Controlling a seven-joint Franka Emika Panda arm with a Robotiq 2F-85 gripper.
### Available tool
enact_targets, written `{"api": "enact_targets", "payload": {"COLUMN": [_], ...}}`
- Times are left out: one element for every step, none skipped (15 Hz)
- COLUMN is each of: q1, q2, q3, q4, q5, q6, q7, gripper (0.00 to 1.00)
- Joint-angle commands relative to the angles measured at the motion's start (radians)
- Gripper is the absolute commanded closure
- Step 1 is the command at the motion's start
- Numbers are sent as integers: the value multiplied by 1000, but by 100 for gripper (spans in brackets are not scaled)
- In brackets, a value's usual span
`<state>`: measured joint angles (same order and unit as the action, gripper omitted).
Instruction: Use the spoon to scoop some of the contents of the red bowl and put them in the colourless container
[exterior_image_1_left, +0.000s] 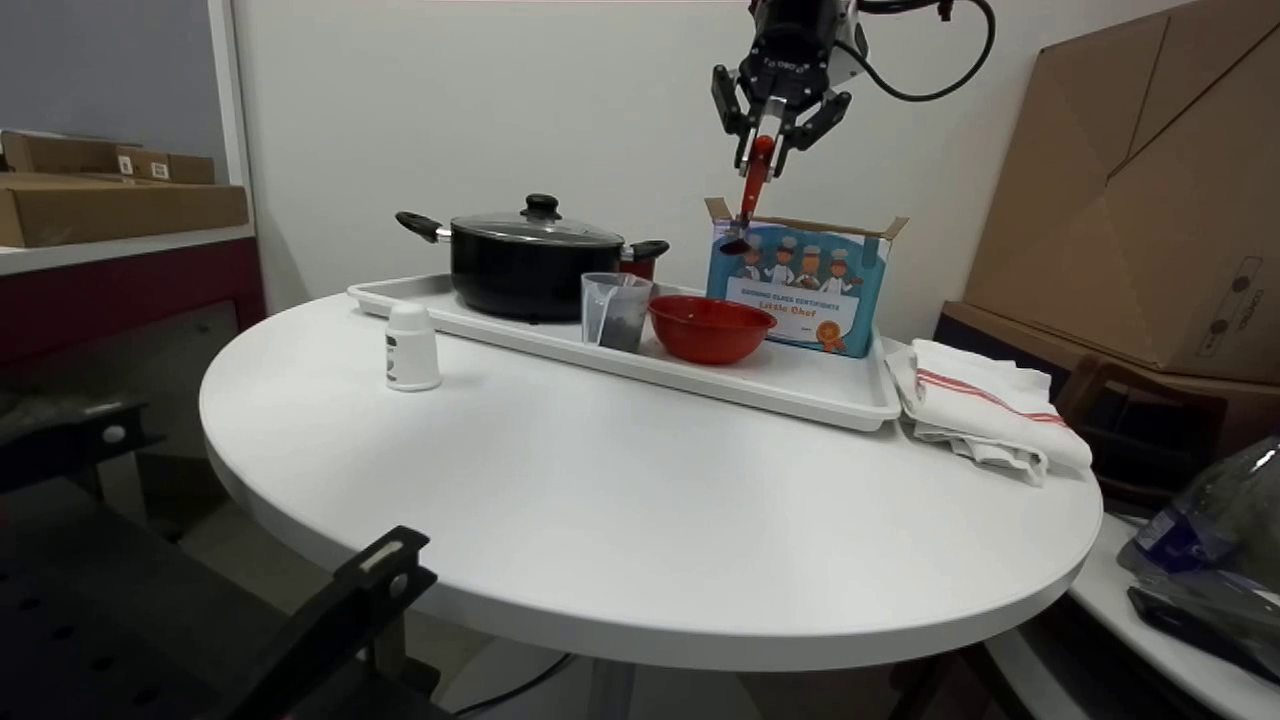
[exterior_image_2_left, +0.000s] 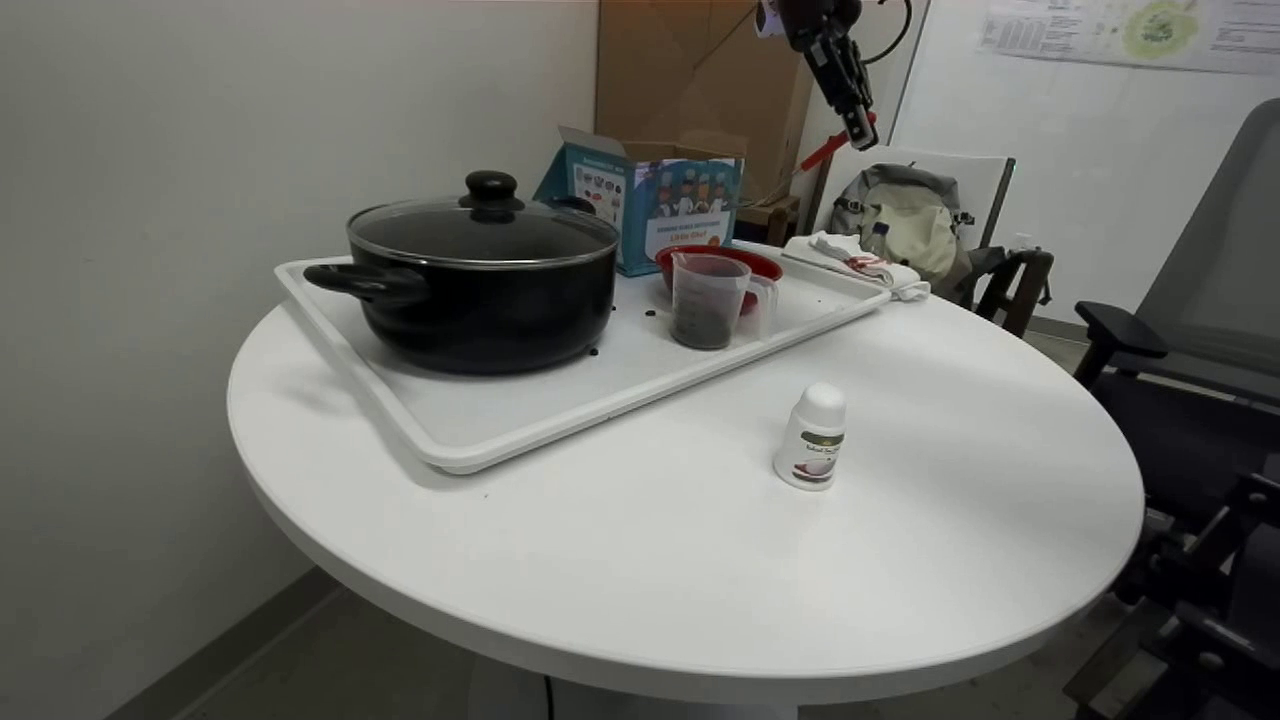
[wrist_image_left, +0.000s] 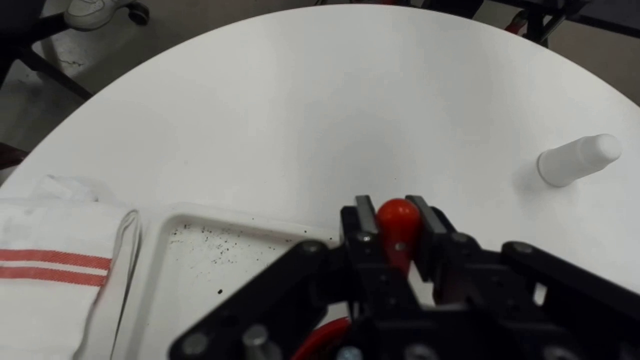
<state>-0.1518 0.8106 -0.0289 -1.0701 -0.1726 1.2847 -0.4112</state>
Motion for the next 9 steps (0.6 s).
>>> {"api": "enact_targets", "payload": {"q1": [3,4,4,3,3,2,0,-1,-3], "q2": [55,78,93,116,137,157,181,200,219], "q3": [4,4,5,5,5,4,4,3,3], "q4": [49,67,76,95,112,131,154,175,197], "q5": [-9,-9,-9,-6,-6,-7,-7,-7,-6], "q6": [10,6,5,0,-2,-5,-7,-9,-11], "q7": [-4,-6,-6,-8,-10,-12,-16,-17,-19], "gripper": [89,89,89,89,89,89,89,89,89]}}
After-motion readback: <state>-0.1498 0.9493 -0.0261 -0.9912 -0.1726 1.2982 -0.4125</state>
